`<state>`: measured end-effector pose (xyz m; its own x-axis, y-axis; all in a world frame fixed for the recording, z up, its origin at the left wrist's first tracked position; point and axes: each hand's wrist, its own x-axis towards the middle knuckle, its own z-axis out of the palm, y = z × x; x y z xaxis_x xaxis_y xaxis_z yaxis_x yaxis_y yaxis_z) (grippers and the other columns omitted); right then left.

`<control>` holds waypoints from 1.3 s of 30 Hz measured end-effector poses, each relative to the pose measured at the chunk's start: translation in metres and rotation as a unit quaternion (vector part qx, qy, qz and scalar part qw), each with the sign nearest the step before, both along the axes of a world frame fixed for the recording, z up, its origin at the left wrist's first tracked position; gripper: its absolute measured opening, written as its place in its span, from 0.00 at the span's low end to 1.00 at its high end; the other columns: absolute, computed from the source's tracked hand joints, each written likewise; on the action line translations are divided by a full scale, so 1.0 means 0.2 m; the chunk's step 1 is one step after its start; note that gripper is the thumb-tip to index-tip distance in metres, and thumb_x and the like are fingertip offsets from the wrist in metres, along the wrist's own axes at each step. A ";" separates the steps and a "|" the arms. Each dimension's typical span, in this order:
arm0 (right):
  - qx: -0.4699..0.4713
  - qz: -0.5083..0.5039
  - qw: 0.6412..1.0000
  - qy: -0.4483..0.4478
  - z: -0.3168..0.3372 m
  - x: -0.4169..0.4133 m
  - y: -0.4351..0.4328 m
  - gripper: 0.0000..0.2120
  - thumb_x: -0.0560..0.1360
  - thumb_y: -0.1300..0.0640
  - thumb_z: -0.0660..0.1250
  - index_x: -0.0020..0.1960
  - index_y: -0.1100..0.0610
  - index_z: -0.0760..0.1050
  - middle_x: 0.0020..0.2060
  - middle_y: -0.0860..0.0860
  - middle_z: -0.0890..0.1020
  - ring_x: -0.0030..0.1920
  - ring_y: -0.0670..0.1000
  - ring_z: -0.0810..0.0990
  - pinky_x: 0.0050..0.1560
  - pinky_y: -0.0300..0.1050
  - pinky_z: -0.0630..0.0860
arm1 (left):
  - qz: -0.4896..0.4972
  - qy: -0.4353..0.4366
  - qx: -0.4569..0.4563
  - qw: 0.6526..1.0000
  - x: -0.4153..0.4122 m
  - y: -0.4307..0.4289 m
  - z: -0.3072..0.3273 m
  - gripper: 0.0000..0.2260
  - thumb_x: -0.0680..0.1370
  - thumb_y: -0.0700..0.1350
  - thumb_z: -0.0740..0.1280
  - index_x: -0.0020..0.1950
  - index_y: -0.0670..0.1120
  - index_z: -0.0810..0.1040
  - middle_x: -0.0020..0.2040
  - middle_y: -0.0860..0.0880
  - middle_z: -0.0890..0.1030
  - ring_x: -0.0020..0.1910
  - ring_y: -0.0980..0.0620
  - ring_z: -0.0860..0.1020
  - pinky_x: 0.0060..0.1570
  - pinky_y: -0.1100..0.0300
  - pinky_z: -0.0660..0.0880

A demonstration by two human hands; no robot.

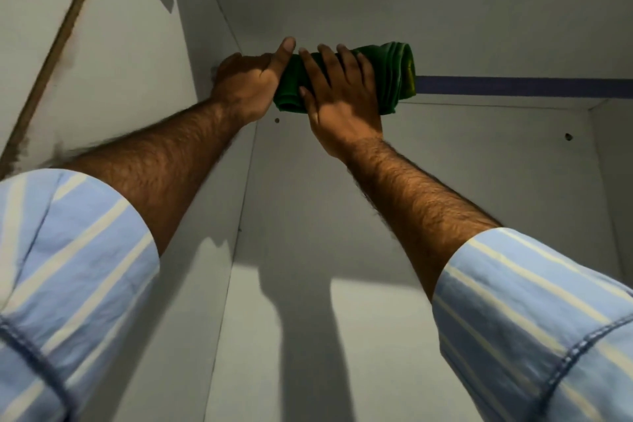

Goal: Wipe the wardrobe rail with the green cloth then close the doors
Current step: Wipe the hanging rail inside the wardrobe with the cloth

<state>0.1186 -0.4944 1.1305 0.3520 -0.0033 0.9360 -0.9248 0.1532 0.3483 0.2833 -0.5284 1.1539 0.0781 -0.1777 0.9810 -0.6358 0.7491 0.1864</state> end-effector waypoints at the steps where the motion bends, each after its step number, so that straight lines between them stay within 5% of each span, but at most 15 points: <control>1: 0.009 0.004 1.000 0.000 0.00 0.00 0.02 0.28 0.86 0.44 0.48 0.85 0.50 0.56 0.83 0.53 0.63 0.84 0.58 0.57 0.85 0.57 0.49 | 0.005 -0.009 0.021 1.000 0.00 0.01 0.01 0.29 0.83 0.68 0.48 0.44 0.50 0.79 0.42 0.49 0.83 0.49 0.45 0.82 0.73 0.46 0.69; 4: 0.059 0.072 0.996 -0.002 0.02 -0.02 0.09 0.28 0.86 0.49 0.51 0.85 0.53 0.57 0.84 0.52 0.62 0.85 0.54 0.57 0.86 0.51 0.47 | -0.033 0.000 0.070 0.997 0.02 0.04 0.05 0.29 0.82 0.67 0.56 0.68 0.46 0.79 0.65 0.43 0.83 0.65 0.41 0.79 0.71 0.46 0.73; 8: 0.092 0.140 0.984 -0.064 0.06 -0.11 0.23 0.28 0.84 0.55 0.56 0.84 0.54 0.60 0.84 0.53 0.61 0.86 0.54 0.53 0.85 0.49 0.46 | -0.109 0.028 0.071 0.991 0.01 0.13 0.06 0.22 0.80 0.57 0.69 0.65 0.42 0.79 0.62 0.41 0.82 0.61 0.40 0.81 0.64 0.45 0.80; 12: 0.104 0.052 0.978 -0.173 0.11 -0.24 0.35 0.40 0.82 0.37 0.60 0.86 0.55 0.51 0.86 0.54 0.54 0.86 0.57 0.42 0.86 0.55 0.41 | -0.165 0.071 0.027 0.983 -0.01 0.20 0.01 0.17 0.79 0.52 0.73 0.61 0.42 0.77 0.59 0.41 0.82 0.58 0.42 0.82 0.58 0.47 0.83; 15: 0.153 0.096 0.954 -0.241 0.14 -0.31 0.45 0.41 0.72 0.32 0.73 0.74 0.57 0.73 0.76 0.57 0.72 0.84 0.59 0.57 0.82 0.52 0.60 | -0.254 0.106 -0.006 0.961 -0.04 0.24 -0.07 0.12 0.78 0.49 0.74 0.56 0.46 0.75 0.56 0.42 0.83 0.55 0.44 0.84 0.50 0.52 0.85; 18: 0.155 0.183 0.933 -0.267 0.10 -0.33 0.58 0.30 0.65 0.39 0.83 0.59 0.55 0.81 0.54 0.51 0.80 0.63 0.55 0.81 0.56 0.46 0.78 | -0.306 0.127 -0.016 0.943 -0.08 0.29 -0.16 0.10 0.79 0.48 0.73 0.53 0.48 0.73 0.51 0.45 0.83 0.51 0.47 0.84 0.46 0.55 0.86; 20: 0.183 0.314 0.883 -0.296 0.04 -0.36 0.65 0.27 0.63 0.46 0.86 0.55 0.57 0.80 0.52 0.53 0.85 0.54 0.54 0.86 0.52 0.48 0.84 | -0.347 0.149 0.002 0.926 -0.09 0.32 -0.22 0.09 0.80 0.48 0.72 0.54 0.47 0.73 0.53 0.44 0.83 0.54 0.44 0.85 0.54 0.47 0.85; 22: 0.249 0.457 0.780 -0.348 -0.05 -0.38 0.73 0.27 0.64 0.53 0.86 0.57 0.59 0.79 0.53 0.54 0.88 0.51 0.53 0.89 0.51 0.51 0.88 | -0.359 0.172 0.036 0.917 -0.10 0.36 -0.31 0.10 0.80 0.50 0.72 0.55 0.48 0.74 0.56 0.42 0.85 0.56 0.42 0.85 0.55 0.44 0.85; 25: 0.309 0.542 0.657 -0.423 -0.24 -0.40 0.82 0.26 0.68 0.53 0.84 0.62 0.60 0.82 0.51 0.53 0.90 0.48 0.52 0.90 0.50 0.52 0.88 | -0.365 0.187 0.086 0.908 -0.13 0.44 -0.49 0.10 0.80 0.53 0.71 0.54 0.49 0.75 0.53 0.46 0.85 0.49 0.46 0.86 0.34 0.53 0.85; 27: 0.306 0.548 0.615 -0.477 -0.39 -0.40 0.87 0.17 0.70 0.52 0.82 0.55 0.58 0.85 0.44 0.52 0.90 0.43 0.50 0.90 0.47 0.48 0.87 | -0.364 0.203 0.121 0.901 -0.17 0.50 -0.65 0.10 0.80 0.55 0.70 0.52 0.50 0.74 0.46 0.51 0.82 0.40 0.51 0.84 0.23 0.60 0.78; 30: 0.284 0.540 0.564 -0.557 -0.66 -0.40 0.95 0.13 0.70 0.50 0.82 0.47 0.57 0.83 0.35 0.50 0.89 0.34 0.47 0.87 0.37 0.40 0.84 | -0.358 0.226 0.176 0.889 -0.25 0.58 -0.91 0.11 0.81 0.56 0.69 0.50 0.49 0.73 0.43 0.52 0.79 0.33 0.53 0.79 0.19 0.64 0.73; 39: 0.308 0.491 0.391 -0.715 -1.57 -0.58 1.24 0.04 0.78 0.62 0.74 0.48 0.62 0.81 0.36 0.55 0.88 0.32 0.50 0.88 0.36 0.41 0.86 | -0.326 0.232 0.376 0.836 -0.44 0.81 -1.86 0.14 0.82 0.57 0.67 0.50 0.47 0.72 0.45 0.46 0.80 0.33 0.50 0.78 0.17 0.68 0.67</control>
